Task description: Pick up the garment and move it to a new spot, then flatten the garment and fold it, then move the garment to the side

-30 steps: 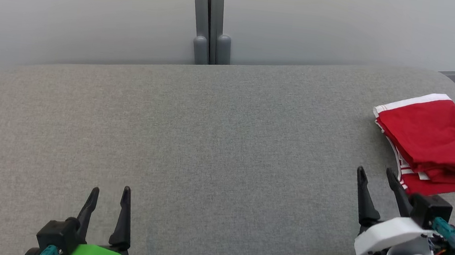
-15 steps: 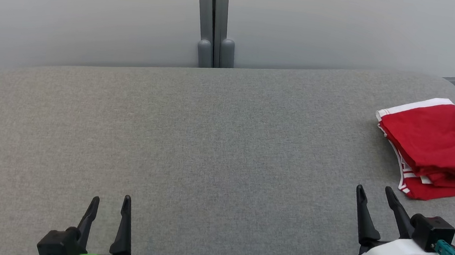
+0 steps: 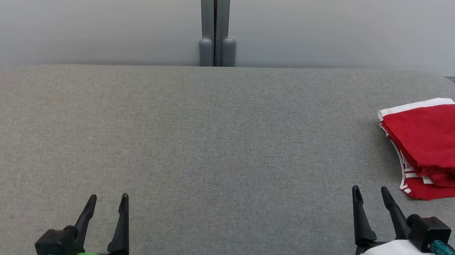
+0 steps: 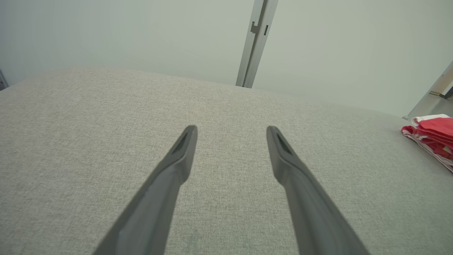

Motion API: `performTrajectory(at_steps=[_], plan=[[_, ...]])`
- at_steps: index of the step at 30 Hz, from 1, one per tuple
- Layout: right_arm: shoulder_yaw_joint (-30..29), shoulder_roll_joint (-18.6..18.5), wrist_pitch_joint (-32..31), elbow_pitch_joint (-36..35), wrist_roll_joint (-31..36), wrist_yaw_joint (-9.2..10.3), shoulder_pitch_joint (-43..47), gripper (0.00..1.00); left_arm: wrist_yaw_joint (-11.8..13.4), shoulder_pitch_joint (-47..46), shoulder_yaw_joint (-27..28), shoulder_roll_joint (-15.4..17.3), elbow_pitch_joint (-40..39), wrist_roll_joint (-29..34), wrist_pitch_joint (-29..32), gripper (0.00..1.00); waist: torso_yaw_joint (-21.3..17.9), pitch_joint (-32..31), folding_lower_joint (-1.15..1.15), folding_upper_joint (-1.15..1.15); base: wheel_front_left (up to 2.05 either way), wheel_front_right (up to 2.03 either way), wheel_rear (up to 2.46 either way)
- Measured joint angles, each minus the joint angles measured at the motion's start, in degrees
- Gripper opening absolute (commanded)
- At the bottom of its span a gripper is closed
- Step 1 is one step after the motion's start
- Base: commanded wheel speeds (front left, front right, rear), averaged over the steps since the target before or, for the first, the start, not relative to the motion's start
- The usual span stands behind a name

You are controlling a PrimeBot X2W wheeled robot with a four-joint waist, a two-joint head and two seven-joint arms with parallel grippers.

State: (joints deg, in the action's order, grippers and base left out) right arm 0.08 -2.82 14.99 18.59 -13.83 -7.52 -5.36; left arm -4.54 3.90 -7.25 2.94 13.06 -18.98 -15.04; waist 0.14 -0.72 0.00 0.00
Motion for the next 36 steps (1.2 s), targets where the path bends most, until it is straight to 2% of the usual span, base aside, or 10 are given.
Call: performTrajectory(at_steps=[1, 8, 36], plan=[[0.1, 0.0, 0.0, 0.0, 0.0, 0.0, 0.0, 0.0, 0.0, 0.0, 0.1, 0.0, -0.1, 0.0, 0.0, 0.0, 0.0, 0.0, 0.0, 0.0, 0.0, 0.0, 0.0], [0.1, 0.6, -0.6, 3.0, -0.8, -0.01, 1.9, 0.0, 0.0, 0.5, -0.2, -0.1, 2.9, -0.8, 0.7, 0.0, 0.0, 0.0, 0.0, 0.0, 0.0, 0.0, 0.0], [-2.1, 0.5, -7.9, 0.6, -27.9, 0.0, 1.7, 0.0, -0.8, -2.0, 3.9, 0.0, 2.5, -26.8, 7.5, 0.0, 0.0, 0.2, 0.0, 0.0, 0.0, 0.0, 0.0]])
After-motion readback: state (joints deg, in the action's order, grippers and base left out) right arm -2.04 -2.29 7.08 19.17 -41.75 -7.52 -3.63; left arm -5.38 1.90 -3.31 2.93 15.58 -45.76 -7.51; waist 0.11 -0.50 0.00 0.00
